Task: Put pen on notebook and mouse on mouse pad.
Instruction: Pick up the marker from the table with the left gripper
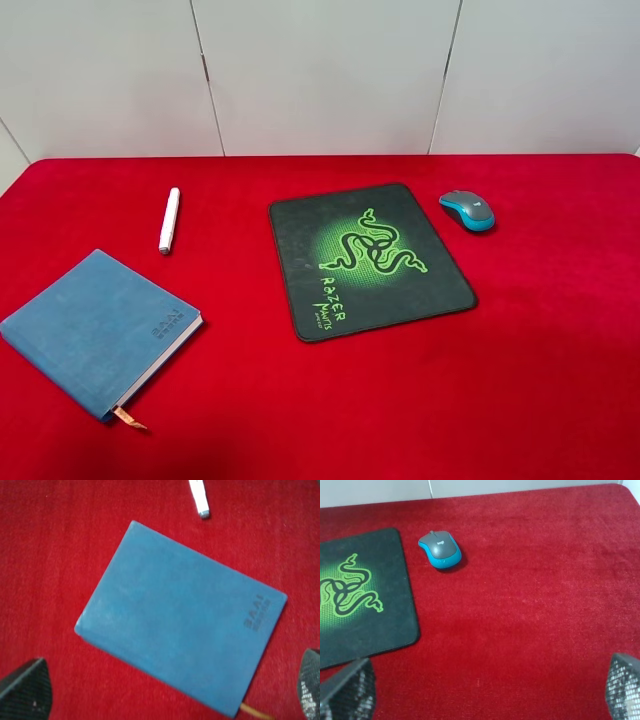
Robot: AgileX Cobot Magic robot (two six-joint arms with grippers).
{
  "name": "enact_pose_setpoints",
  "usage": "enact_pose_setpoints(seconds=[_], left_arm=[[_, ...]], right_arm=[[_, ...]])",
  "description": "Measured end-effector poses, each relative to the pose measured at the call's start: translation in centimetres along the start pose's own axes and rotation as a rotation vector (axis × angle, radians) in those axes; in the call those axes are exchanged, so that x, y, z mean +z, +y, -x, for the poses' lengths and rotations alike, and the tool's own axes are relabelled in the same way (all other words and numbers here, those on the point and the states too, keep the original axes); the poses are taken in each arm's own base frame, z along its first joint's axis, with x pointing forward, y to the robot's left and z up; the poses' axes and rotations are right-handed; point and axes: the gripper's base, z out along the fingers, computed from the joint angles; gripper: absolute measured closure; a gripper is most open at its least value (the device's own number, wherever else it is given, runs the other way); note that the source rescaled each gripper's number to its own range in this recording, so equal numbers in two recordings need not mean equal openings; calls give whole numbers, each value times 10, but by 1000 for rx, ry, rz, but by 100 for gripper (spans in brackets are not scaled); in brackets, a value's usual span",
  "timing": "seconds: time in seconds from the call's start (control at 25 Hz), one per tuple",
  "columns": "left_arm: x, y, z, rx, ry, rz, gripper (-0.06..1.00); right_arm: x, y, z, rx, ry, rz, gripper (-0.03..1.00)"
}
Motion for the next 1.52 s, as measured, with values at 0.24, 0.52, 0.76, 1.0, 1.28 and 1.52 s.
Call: enact_pose_setpoints(seconds=[0.24, 0.52, 0.76, 1.0, 1.28, 1.52], left_arm=[[49, 3, 40, -7, 91, -2, -3], [123, 7, 67, -13, 237, -6, -3], [187, -4, 83, 12, 299, -27, -3], [246, -25, 92, 47, 348, -16, -3], [298, -50, 101, 78, 368, 15, -3], [330, -59, 102, 78, 374, 8, -3]], right_arm=[[0, 0, 0, 0, 0, 0, -3], [0, 0, 0, 0, -1, 0, -3], [0, 0, 0, 0, -1, 0, -3], [0, 0, 0, 0, -1, 0, -3], [0, 0, 0, 0, -1, 0, -3], [0, 0, 0, 0, -1, 0, -3]])
